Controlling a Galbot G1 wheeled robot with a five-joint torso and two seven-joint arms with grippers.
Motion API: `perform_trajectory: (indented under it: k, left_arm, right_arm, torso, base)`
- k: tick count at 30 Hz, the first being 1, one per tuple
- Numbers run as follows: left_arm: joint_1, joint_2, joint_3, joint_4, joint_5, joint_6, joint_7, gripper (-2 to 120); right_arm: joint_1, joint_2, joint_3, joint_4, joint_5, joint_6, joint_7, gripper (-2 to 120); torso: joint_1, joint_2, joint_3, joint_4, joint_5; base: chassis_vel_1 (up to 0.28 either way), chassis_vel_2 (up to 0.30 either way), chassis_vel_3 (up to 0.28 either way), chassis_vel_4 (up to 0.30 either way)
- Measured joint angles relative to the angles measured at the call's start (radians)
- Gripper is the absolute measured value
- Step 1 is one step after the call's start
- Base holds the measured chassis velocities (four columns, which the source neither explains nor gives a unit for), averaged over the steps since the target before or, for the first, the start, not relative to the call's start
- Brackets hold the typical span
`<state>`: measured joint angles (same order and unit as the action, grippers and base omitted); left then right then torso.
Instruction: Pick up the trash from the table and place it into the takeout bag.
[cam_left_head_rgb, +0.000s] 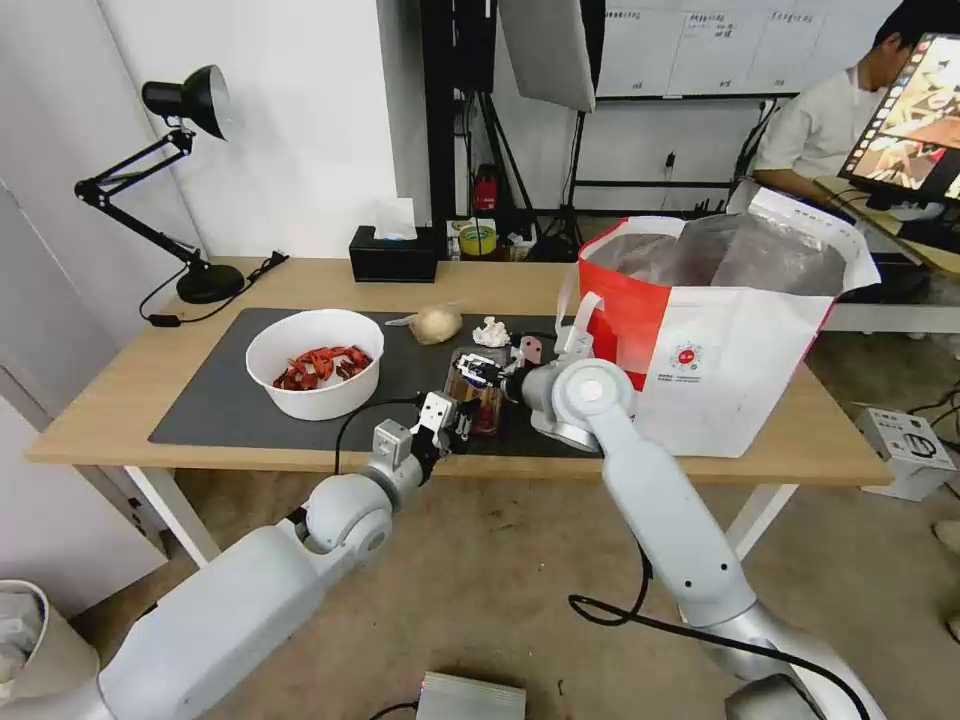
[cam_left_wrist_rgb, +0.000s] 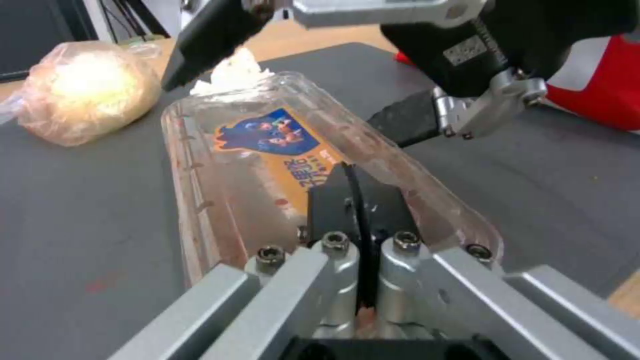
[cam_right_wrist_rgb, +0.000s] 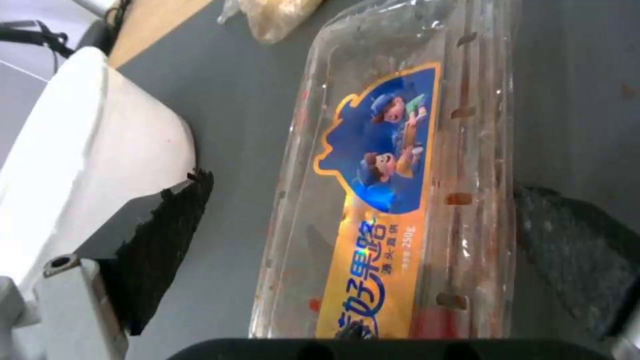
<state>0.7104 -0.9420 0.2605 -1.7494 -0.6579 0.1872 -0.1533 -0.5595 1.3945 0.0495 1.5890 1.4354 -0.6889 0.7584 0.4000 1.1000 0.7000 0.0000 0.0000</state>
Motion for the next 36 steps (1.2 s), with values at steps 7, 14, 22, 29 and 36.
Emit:
perform_trajectory:
  k: [7,14,22,29,36]
  left_arm:
    - [-0.003,-0.002,0.005,0.0,0.0,-0.003,-0.003,0]
    - [-0.004,-0.004,0.009,0.002,0.0,-0.013,-0.005,0]
    - [-0.002,-0.003,0.009,-0.004,0.0,-0.014,-0.008,0]
    - [0.004,-0.002,0.009,-0.004,0.002,-0.016,-0.01,0]
    - [0.008,-0.002,0.009,-0.01,0.002,-0.017,-0.026,0]
  right_arm:
    - [0.003,0.004,-0.003,-0.009,-0.004,-0.008,0.004,100]
    - [0.001,0.012,-0.002,-0.02,-0.001,-0.011,0.002,100]
    - [0.004,0.016,0.001,-0.027,0.01,-0.011,0.011,82]
    - [-0.005,0.015,0.004,-0.024,0.019,-0.011,0.029,57]
    - [-0.025,0.01,0.008,-0.013,0.019,-0.011,0.032,32]
  torso:
    - [0.0,0.0,0.0,0.0,0.0]
    - [0.0,0.0,0.0,0.0,0.0]
    - [0.0,0.0,0.0,-0.0001,0.0]
    - [0.0,0.0,0.0,-0.0001,0.0]
    - [0.0,0.0,0.0,-0.0001,0.0001]
  base:
    - [0.0,0.0,0.0,0.0]
    - [0.0,0.0,0.0,0.0]
    - [0.0,0.0,0.0,0.0]
    - [0.0,0.0,0.0,0.0]
    - [0.0,0.0,0.0,0.0]
